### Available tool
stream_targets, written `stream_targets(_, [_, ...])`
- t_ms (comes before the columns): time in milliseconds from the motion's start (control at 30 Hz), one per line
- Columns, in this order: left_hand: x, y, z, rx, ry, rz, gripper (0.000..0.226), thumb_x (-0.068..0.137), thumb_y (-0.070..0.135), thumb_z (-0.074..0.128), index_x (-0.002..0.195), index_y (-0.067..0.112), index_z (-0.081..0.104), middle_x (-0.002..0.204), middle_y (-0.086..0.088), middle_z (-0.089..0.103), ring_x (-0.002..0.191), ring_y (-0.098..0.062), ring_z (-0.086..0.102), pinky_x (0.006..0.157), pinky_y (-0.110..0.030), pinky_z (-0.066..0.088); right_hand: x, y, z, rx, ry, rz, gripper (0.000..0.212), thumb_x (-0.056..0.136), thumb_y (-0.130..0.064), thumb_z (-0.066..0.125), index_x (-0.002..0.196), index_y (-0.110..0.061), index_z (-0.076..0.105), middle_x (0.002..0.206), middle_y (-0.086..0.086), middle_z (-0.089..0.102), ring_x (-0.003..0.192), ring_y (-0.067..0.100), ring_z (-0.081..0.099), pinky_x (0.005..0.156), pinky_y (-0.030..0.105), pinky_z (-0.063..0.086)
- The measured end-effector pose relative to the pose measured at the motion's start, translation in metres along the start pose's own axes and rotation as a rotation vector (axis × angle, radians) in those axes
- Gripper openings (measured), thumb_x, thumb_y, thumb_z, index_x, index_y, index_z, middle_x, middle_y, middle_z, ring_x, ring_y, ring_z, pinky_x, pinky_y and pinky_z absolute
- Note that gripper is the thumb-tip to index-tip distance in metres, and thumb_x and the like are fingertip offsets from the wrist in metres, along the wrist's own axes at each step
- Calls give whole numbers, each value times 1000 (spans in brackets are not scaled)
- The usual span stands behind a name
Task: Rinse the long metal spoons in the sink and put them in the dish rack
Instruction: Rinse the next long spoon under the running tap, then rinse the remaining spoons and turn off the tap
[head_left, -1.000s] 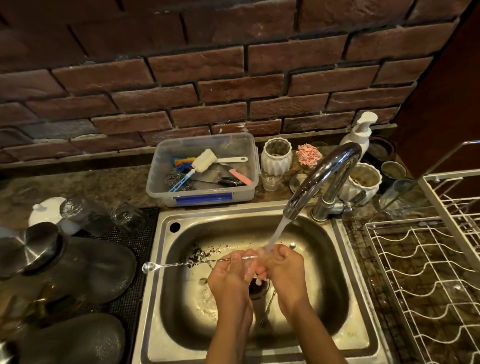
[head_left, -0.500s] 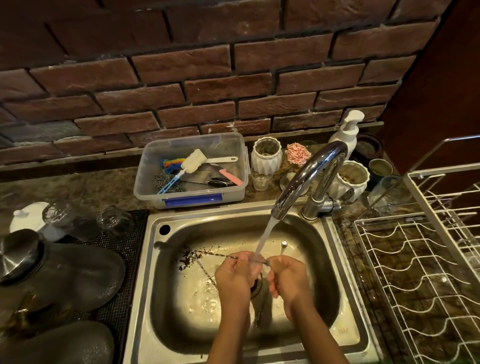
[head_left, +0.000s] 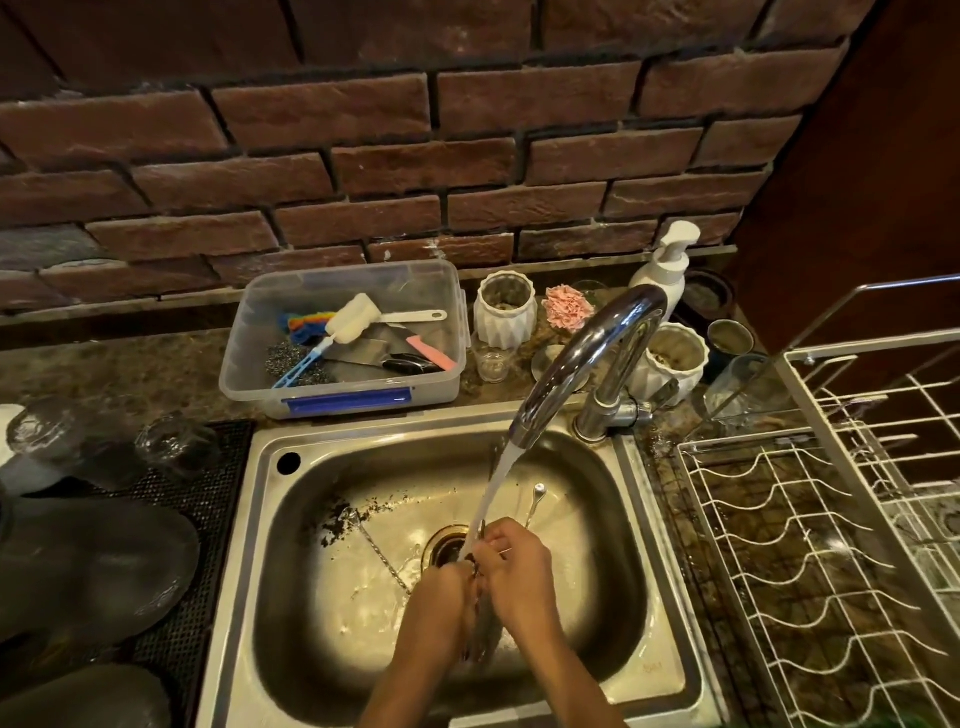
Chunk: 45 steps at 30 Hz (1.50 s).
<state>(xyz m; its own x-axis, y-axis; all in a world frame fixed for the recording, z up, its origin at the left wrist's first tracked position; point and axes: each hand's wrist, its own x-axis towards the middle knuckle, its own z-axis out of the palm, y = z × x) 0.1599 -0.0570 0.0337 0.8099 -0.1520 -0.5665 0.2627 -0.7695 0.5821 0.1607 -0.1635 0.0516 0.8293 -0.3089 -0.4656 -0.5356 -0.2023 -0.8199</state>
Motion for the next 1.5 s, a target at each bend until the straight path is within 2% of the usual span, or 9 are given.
stream_targets(67, [2,-5,0,82,-8,48,19,100,21,56,88,11,67,74,-1,67,60,-14,61,60,-25,54,6,5,6,-26,-16,7,20,94,-12,64,77,-22,63,77,-3,70,72,12,69,59,21,55])
stream_targets(167, [10,-19,1,-98,-12,-2,31,96,21,62,67,11,65,60,-4,65,51,-17,57,57,-34,52,16,18,8,-34,19,50,23,93,-8,61,74,-20,66,71,1,68,64,12,64,52,18,50])
stream_targets(400, [32,-65,-6,-245,254,-318,19,98,11,60,81,10,70,79,-9,71,64,-14,56,59,-24,43,49,70,-9,-43,157,283,24,92,-6,62,71,-11,70,75,13,74,75,31,73,73,49,62])
stream_targets(533, [51,-79,-3,-288,366,-465,14,95,9,63,104,1,71,102,-19,73,77,-18,55,68,-26,38,61,89,-6,-107,140,336,13,91,-6,67,79,-8,71,79,12,74,77,26,73,76,46,62])
stream_targets(700, [74,-85,-2,-309,448,-565,20,94,7,63,111,-2,68,109,-22,70,103,-37,64,83,-36,46,74,93,5,-192,151,360,12,91,-4,64,84,-8,73,82,12,74,75,25,71,74,37,61])
stream_targets(900, [88,-89,-5,-316,542,-647,20,91,18,71,102,3,63,101,-18,70,96,-37,67,82,-41,51,79,103,11,-317,106,320,6,90,-9,67,96,-8,65,92,14,72,88,32,69,84,41,58])
stream_targets(1167, [97,-102,-12,-402,470,-648,15,84,5,72,99,4,73,101,-18,73,93,-32,67,78,-31,49,76,103,7,-260,111,293,8,94,-16,64,92,-8,66,84,12,71,81,31,67,76,44,57])
stream_targets(1333, [75,-90,-25,-857,498,-560,17,86,-7,66,78,8,65,87,-20,72,76,-31,66,79,-42,58,48,88,-13,39,-41,405,11,98,-5,59,91,1,66,72,16,65,55,23,57,47,26,46])
stream_targets(1500, [32,-37,-38,-1315,433,-429,9,88,-8,65,94,0,66,70,-13,69,59,-18,65,65,-32,58,2,64,-22,378,-237,426,12,88,12,63,100,11,66,85,26,62,70,28,57,61,35,51])
